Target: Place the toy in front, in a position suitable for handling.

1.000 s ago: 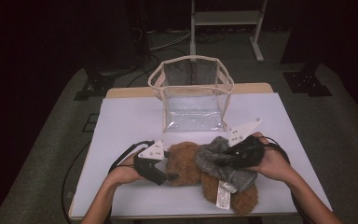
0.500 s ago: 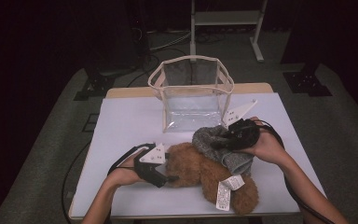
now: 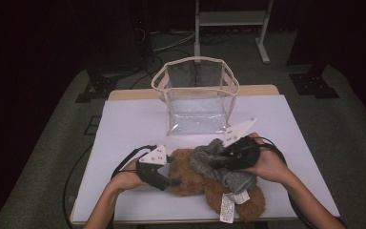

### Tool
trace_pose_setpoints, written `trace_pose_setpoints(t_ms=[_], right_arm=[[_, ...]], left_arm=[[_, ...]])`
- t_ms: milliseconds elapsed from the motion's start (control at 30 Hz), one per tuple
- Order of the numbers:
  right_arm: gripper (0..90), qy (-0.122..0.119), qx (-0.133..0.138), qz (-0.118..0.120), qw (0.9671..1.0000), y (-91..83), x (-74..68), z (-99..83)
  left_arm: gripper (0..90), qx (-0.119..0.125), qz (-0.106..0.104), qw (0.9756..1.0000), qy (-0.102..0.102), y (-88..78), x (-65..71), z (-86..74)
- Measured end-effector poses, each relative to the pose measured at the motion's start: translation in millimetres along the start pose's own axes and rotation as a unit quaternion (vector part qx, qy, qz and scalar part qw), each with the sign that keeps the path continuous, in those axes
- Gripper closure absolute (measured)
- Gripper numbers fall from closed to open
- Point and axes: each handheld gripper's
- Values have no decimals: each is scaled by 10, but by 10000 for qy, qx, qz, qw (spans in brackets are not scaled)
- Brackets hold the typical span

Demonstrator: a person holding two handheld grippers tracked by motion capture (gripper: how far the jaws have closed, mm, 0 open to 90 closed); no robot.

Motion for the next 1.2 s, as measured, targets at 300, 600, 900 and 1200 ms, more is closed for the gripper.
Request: trace_pose_setpoints(t_ms=[300, 600, 900, 1200], right_arm=[[758, -71, -99, 156, 9998, 183, 90, 300], [762, 688, -261, -57, 9973, -152, 386, -162], [767, 259, 16, 369, 9990, -49, 48, -185], [762, -2, -240, 326, 9992, 124, 33, 156]], left_arm=[[313, -85, 146, 9997, 185, -7, 64, -18], [271, -185, 185, 9994, 235, -41, 51, 27], [184, -2, -241, 9993, 283, -69, 37, 270], [261, -227, -178, 9984, 486, -6, 162, 230]])
Point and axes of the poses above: each handheld gripper's, and its own axes: y roughly forward along the jaws, z roughly out of its top, x roughly to its right, and after that the axes turned 15 degrees about -x, right-handed
